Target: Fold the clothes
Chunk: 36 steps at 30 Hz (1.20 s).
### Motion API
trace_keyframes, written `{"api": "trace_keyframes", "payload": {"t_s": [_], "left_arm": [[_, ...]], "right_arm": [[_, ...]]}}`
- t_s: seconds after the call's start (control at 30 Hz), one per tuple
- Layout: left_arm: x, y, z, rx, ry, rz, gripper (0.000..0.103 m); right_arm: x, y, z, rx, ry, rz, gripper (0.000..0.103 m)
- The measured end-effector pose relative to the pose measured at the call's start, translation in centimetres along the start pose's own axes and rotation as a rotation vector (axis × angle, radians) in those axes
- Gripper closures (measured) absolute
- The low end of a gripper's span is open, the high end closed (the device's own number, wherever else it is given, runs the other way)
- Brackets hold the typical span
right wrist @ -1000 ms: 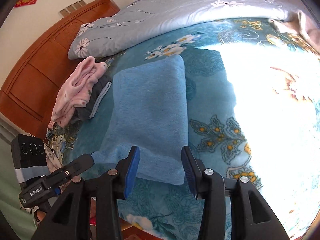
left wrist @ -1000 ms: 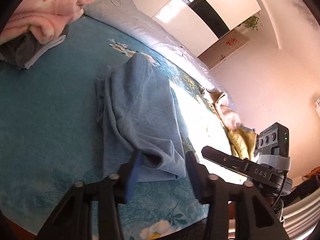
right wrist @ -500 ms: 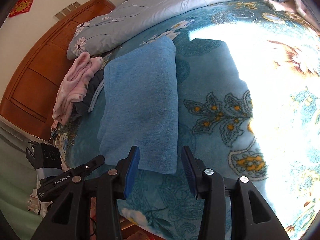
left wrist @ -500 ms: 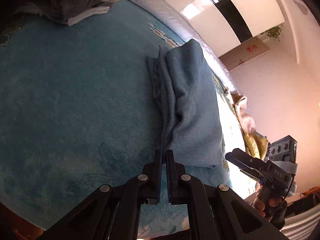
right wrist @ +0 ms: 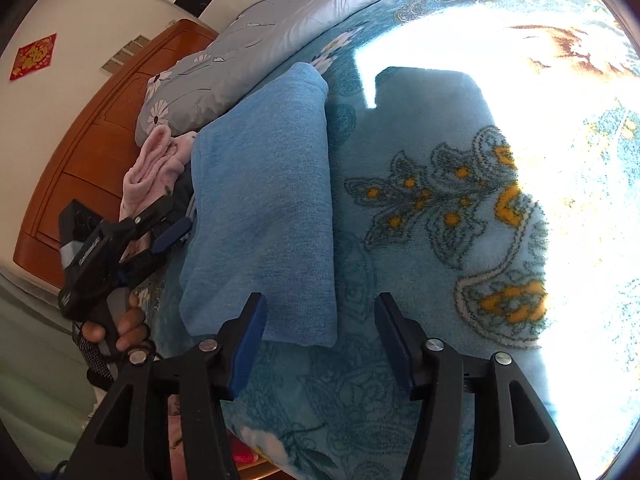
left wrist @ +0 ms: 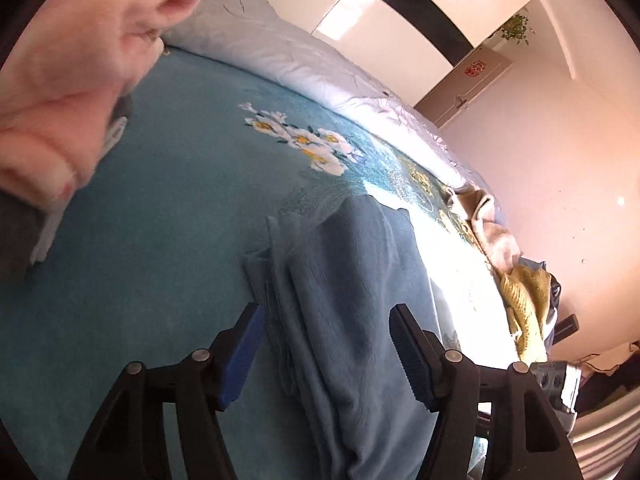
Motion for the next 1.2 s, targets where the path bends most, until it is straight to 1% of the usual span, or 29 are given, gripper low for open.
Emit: {"api": "trace_keyframes", "payload": {"t_s": [0.07,0.13,0.2,0.33,0.4,0.43,0.47,0.53,0.57,0.6,0.63,0.67,0.7,0.73,0.8,0.83,0.9,0.97,1.03,1.1,1.13,1.17,1.2], "left_arm": [[2.2,1.2,-1.1,-0.004,0.044,-0.058,0.033],[3.9,1.6,-2.0,-0.017,0.049,-0.107,0.033],[5.1,1.8,-2.3,-0.053,0.01,-0.133,0.033],[5.1,1.8,-3.4,-0.145,-0.081,-0.081,0.034],[4.9,1.5,-3.4,-0.143,-0.09,-0.061,0.037],[5.0,1.3,-3.3,-0.139,-0.089,-0.062,0.045],[5.2,1.3,-3.3,-0.15,-0.087,-0.057,0.051],[5.5,1.3,-3.3,-0.174,-0.083,-0.049,0.054],[5.6,1.3,-3.5,-0.2,-0.085,-0.041,0.058],[5.6,1.3,-3.5,-0.213,-0.081,-0.036,0.06],[5.6,1.3,-3.6,-0.226,-0.077,-0.03,0.064],[5.5,1.2,-3.5,-0.225,-0.064,-0.028,0.069],[5.2,1.1,-3.5,-0.225,-0.056,-0.025,0.071],[5.2,1.0,-3.2,-0.232,-0.057,-0.022,0.075],[4.7,0.4,-2.6,-0.257,-0.059,-0.018,0.077],[4.4,-0.2,-2.1,-0.268,-0.075,-0.02,0.078],[4.3,-1.6,-0.4,-0.257,-0.109,-0.035,0.078],[4.7,-3.1,1.0,-0.237,-0.153,-0.067,0.078],[5.4,-4.4,2.2,-0.226,-0.203,-0.097,0.078],[6.3,-4.7,2.6,-0.212,-0.187,-0.092,0.078],[6.4,-4.7,2.6,-0.216,-0.186,-0.081,0.077],[6.3,-4.6,2.6,-0.221,-0.192,-0.076,0.074],[6.1,-4.6,2.7,-0.22,-0.198,-0.076,0.074]], "right_arm": [[0.3,0.0,-0.3,-0.006,-0.003,0.007,0.042],[0.7,0.0,-0.7,-0.014,0.0,0.015,0.042],[1.2,-0.1,-1.1,-0.01,0.037,0.017,0.042],[1.8,-0.3,-1.4,-0.004,0.099,0.027,0.041],[1.7,-0.4,-1.3,0.008,0.131,0.04,0.04],[1.6,-0.3,-1.2,0.024,0.153,0.046,0.04],[1.5,-0.3,-1.0,0.04,0.175,0.051,0.04],[1.5,-0.1,-0.8,0.068,0.219,0.057,0.04],[1.6,0.0,-0.8,0.079,0.241,0.058,0.042],[1.8,0.2,-0.8,0.09,0.258,0.05,0.048],[1.9,0.5,-0.8,0.102,0.273,0.037,0.054],[2.1,0.7,-0.7,0.113,0.288,0.023,0.071],[2.1,1.0,-0.4,0.13,0.301,0.012,0.087],[1.7,1.5,-0.1,0.129,0.317,0.001,0.088],[0.8,2.7,0.3,0.123,0.348,-0.02,0.09],[0.0,3.6,0.4,0.094,0.339,-0.025,0.09],[-2.1,5.9,0.8,0.022,0.296,-0.041,0.09],[-4.2,8.9,2.1,-0.038,0.242,-0.055,0.09],[-5.2,12.0,3.8,-0.074,0.184,-0.087,0.09],[-4.8,14.2,5.2,-0.085,0.14,-0.15,0.09],[-4.2,14.5,5.7,-0.082,0.111,-0.169,0.09],[-3.5,14.8,6.2,-0.079,0.08,-0.187,0.09],[-3.1,14.6,6.8,-0.077,0.056,-0.193,0.088]]}}
Point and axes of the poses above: each gripper's, at about its wrist camera, not at the fingertips, and x roughly the way its jaws point, z to its right, y to its top, the point moved 4 cm from there along x, roughly the way its jaws point, and after that the axes turned 1 degree about -y, right-handed, at the moved point
